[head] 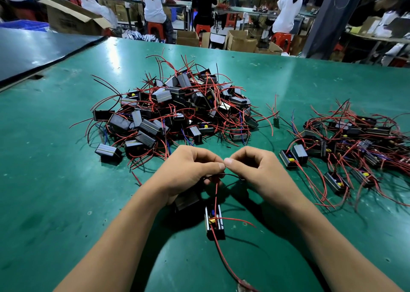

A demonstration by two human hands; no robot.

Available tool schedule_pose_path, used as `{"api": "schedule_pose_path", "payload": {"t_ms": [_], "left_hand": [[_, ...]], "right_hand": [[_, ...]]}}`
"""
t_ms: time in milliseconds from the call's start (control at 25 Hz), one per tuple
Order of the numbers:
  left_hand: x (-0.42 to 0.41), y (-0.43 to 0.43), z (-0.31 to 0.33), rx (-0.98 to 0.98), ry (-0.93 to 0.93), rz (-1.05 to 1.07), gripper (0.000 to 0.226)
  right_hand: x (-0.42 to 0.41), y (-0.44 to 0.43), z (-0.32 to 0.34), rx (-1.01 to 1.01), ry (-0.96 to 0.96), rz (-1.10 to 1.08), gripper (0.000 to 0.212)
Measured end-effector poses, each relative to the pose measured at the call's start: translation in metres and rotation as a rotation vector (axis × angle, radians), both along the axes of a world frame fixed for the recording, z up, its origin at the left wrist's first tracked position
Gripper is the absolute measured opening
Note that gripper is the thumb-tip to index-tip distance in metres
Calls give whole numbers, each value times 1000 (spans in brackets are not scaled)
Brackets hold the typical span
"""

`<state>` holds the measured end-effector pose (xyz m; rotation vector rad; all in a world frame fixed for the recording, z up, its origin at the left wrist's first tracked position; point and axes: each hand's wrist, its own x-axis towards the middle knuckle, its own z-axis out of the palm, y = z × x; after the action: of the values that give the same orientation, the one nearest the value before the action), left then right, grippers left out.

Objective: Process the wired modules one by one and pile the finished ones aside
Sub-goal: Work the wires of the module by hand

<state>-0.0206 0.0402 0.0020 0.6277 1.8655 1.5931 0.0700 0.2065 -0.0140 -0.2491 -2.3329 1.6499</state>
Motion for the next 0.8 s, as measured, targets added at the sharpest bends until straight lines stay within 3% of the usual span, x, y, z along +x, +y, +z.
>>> {"api": "schedule_pose_path", "payload": {"t_ms": [120,240,560,800], "left_hand": [[0,-1,2,20,-56,8,7],[1,-1,3,31,-83,20,5],[-2,-2,0,61,-111,-40,6],[-1,0,-3,51,-9,17,5]], "right_hand": [[1,1,-2,364,314,-41,9],[-1,5,-4,517,423,26,10],[-1,7,-3,514,406,-15,5],[-3,4,-5,228,16,41,12]]}}
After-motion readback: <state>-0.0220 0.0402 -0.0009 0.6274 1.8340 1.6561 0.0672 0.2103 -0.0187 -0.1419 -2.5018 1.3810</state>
